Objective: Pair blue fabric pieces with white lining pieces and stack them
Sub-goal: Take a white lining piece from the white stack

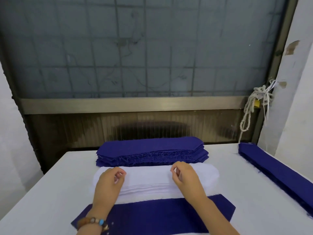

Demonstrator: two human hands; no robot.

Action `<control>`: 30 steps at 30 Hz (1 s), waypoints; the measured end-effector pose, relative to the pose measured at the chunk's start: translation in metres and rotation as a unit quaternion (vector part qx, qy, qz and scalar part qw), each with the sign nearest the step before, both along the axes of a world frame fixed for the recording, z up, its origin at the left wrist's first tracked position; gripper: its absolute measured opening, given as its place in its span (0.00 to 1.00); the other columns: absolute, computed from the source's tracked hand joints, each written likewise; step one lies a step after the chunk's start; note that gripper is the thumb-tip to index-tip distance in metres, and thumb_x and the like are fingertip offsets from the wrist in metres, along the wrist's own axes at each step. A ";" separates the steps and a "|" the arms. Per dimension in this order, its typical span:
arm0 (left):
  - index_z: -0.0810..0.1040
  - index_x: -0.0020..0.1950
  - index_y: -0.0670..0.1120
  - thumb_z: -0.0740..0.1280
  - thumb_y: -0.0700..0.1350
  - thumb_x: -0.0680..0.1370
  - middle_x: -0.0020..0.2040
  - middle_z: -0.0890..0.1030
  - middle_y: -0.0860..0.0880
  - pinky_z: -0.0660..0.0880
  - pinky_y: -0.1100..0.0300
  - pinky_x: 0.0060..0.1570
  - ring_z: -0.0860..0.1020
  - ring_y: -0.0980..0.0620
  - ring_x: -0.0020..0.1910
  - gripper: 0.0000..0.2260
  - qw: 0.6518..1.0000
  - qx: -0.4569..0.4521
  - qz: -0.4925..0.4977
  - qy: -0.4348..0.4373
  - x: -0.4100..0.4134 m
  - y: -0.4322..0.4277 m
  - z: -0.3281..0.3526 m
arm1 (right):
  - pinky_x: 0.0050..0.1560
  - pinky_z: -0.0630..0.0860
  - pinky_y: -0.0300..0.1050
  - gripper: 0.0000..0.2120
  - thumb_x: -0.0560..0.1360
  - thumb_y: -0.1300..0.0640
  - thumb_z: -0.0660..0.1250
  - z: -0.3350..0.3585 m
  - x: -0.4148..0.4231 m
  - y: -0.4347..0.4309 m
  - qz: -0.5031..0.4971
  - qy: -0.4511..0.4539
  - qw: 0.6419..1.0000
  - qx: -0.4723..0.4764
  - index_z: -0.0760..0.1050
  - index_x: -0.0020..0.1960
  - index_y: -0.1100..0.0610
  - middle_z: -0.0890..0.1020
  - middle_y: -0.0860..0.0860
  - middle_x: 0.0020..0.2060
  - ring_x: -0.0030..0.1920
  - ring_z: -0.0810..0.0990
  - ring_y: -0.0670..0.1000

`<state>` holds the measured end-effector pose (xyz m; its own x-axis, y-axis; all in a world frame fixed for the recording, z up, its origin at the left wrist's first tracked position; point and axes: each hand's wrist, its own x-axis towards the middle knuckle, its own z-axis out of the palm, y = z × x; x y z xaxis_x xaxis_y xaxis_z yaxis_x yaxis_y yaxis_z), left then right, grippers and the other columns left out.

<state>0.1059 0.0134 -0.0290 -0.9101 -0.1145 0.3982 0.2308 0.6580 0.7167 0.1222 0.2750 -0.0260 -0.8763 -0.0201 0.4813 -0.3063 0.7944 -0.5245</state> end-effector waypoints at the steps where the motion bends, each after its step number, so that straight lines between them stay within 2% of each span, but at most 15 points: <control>1: 0.79 0.41 0.51 0.68 0.40 0.77 0.40 0.79 0.54 0.68 0.69 0.39 0.75 0.56 0.40 0.07 1.000 -0.021 0.005 -0.002 -0.005 0.003 -0.001 | 0.42 0.69 0.36 0.04 0.78 0.58 0.63 0.000 -0.006 -0.009 0.013 0.003 1.000 0.009 0.74 0.47 0.50 0.74 0.44 0.38 0.40 0.70 0.43; 5: 0.76 0.39 0.54 0.70 0.49 0.76 0.35 0.77 0.56 0.69 0.65 0.34 0.74 0.57 0.37 0.07 0.997 -0.067 0.043 -0.001 -0.013 0.008 -0.003 | 0.43 0.70 0.36 0.03 0.78 0.58 0.64 -0.005 -0.027 -0.034 0.063 -0.027 0.998 0.005 0.75 0.49 0.51 0.74 0.46 0.40 0.39 0.69 0.42; 10: 0.77 0.39 0.53 0.70 0.43 0.76 0.35 0.77 0.55 0.72 0.63 0.37 0.75 0.55 0.38 0.07 0.998 -0.045 0.023 0.024 -0.011 0.002 -0.010 | 0.40 0.68 0.32 0.02 0.77 0.48 0.66 -0.018 -0.037 -0.038 0.034 -0.027 0.999 -0.001 0.74 0.46 0.45 0.73 0.42 0.37 0.40 0.70 0.41; 13: 0.78 0.42 0.52 0.71 0.40 0.75 0.39 0.77 0.55 0.71 0.65 0.42 0.74 0.55 0.42 0.07 0.998 -0.053 0.020 0.030 -0.012 0.002 -0.011 | 0.43 0.65 0.33 0.05 0.77 0.42 0.62 -0.026 -0.035 -0.039 0.027 0.003 0.999 0.043 0.71 0.48 0.42 0.70 0.39 0.36 0.40 0.69 0.41; 17: 0.79 0.51 0.52 0.70 0.42 0.76 0.52 0.78 0.53 0.68 0.64 0.55 0.73 0.55 0.52 0.06 0.996 -0.062 0.059 0.023 -0.014 0.006 -0.009 | 0.44 0.63 0.33 0.07 0.76 0.40 0.60 -0.029 -0.033 -0.038 0.032 0.022 0.998 0.053 0.70 0.49 0.41 0.67 0.37 0.35 0.39 0.67 0.39; 19: 0.79 0.52 0.51 0.69 0.40 0.76 0.56 0.76 0.51 0.69 0.61 0.58 0.72 0.53 0.55 0.07 0.996 -0.038 0.077 0.022 -0.014 0.004 -0.007 | 0.45 0.64 0.33 0.06 0.77 0.41 0.61 -0.028 -0.031 -0.038 0.034 0.019 0.998 0.045 0.71 0.49 0.41 0.68 0.37 0.34 0.39 0.67 0.39; 22: 0.79 0.51 0.48 0.69 0.36 0.76 0.57 0.74 0.49 0.69 0.60 0.58 0.73 0.51 0.56 0.09 0.993 0.015 0.096 0.069 -0.011 0.001 -0.002 | 0.46 0.66 0.36 0.05 0.77 0.43 0.62 -0.027 -0.029 -0.037 0.033 0.021 0.999 0.038 0.73 0.49 0.42 0.68 0.39 0.33 0.38 0.68 0.41; 25: 0.79 0.53 0.46 0.70 0.34 0.75 0.60 0.73 0.46 0.73 0.54 0.59 0.72 0.49 0.57 0.10 0.985 0.072 0.137 0.081 -0.012 -0.004 0.000 | 0.47 0.67 0.36 0.04 0.78 0.45 0.61 -0.026 -0.028 -0.037 0.026 0.019 0.998 0.057 0.73 0.50 0.43 0.67 0.39 0.33 0.39 0.67 0.41; 28: 0.79 0.57 0.45 0.71 0.34 0.74 0.62 0.74 0.43 0.74 0.53 0.56 0.75 0.47 0.58 0.13 0.977 0.139 0.149 0.056 -0.015 -0.010 -0.002 | 0.50 0.68 0.38 0.06 0.79 0.46 0.60 -0.025 -0.030 -0.038 0.021 0.024 0.996 0.085 0.74 0.52 0.45 0.69 0.39 0.41 0.44 0.68 0.43; 30: 0.79 0.57 0.45 0.71 0.34 0.74 0.62 0.76 0.43 0.74 0.51 0.57 0.77 0.45 0.58 0.14 0.967 0.201 0.155 0.040 -0.018 -0.013 -0.003 | 0.54 0.66 0.39 0.12 0.79 0.40 0.57 -0.024 -0.030 -0.038 0.023 0.014 0.994 0.108 0.74 0.56 0.43 0.70 0.40 0.49 0.50 0.68 0.43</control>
<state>0.0882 0.0003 -0.0323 -0.7758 -0.5365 0.3322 0.1317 0.3772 0.9167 0.0923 0.2367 -0.0495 -0.8585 -0.1661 0.4852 -0.3576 0.8721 -0.3341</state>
